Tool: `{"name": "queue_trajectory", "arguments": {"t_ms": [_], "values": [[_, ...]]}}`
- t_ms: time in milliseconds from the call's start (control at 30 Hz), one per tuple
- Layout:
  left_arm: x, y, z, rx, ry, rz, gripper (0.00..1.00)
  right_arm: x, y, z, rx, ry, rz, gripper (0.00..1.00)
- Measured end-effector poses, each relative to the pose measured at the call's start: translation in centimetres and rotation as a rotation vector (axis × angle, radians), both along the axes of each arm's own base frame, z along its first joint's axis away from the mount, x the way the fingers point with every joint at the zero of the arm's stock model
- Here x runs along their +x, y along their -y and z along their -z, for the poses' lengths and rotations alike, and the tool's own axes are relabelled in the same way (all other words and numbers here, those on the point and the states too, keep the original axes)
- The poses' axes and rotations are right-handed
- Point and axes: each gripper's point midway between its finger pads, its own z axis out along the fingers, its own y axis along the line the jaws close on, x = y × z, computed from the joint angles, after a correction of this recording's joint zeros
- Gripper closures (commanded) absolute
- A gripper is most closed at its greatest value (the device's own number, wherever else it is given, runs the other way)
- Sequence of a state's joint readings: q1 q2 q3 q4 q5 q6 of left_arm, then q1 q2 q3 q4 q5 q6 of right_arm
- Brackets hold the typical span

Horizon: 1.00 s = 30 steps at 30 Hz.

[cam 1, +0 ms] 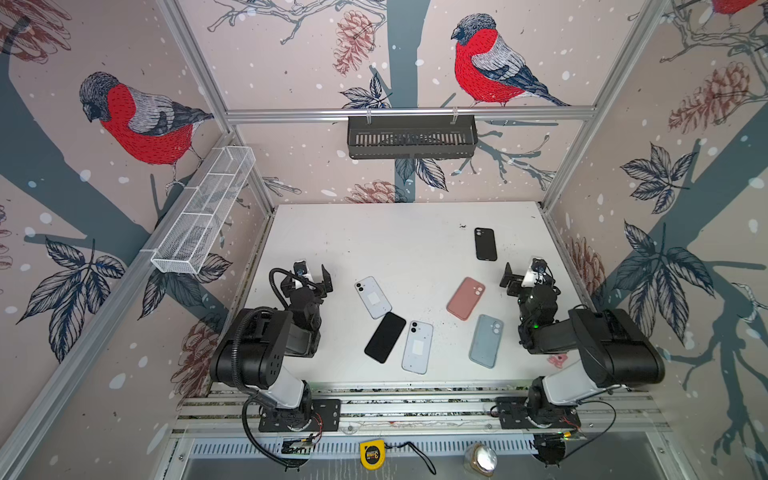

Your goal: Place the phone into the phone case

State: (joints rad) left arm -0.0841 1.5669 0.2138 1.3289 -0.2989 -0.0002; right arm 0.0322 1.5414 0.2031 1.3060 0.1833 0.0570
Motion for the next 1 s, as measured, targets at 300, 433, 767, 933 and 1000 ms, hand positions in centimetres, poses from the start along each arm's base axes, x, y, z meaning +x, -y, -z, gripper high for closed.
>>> {"name": "queue_trajectory", "arguments": {"t_ms": [300, 433, 767, 933, 1000], "values": [[0.21, 0.45, 0.12, -0.002, -0.008, 0.032, 0.02, -0.19, -0.41, 0.19, -0.003, -0.004, -0.007, 0.0], [0.22, 0.49, 0.13, 0.001, -0.009, 0.035, 0.02, -0.2, -0.4, 0.18, -0.005, -0.005, -0.005, 0.0], [0.22, 0.52, 0.1, 0.003, -0.008, 0.036, 0.02, -0.2, -0.25, 0.18, -0.005, -0.005, -0.001, 0.0], [0.22, 0.52, 0.1, 0.003, -0.008, 0.036, 0.02, -0.2, -0.24, 0.18, -0.005, -0.005, -0.001, 0.0], [0.22, 0.52, 0.1, 0.003, -0.008, 0.036, 0.02, -0.18, -0.15, 0.16, -0.005, -0.004, 0.0, 0.0]]}}
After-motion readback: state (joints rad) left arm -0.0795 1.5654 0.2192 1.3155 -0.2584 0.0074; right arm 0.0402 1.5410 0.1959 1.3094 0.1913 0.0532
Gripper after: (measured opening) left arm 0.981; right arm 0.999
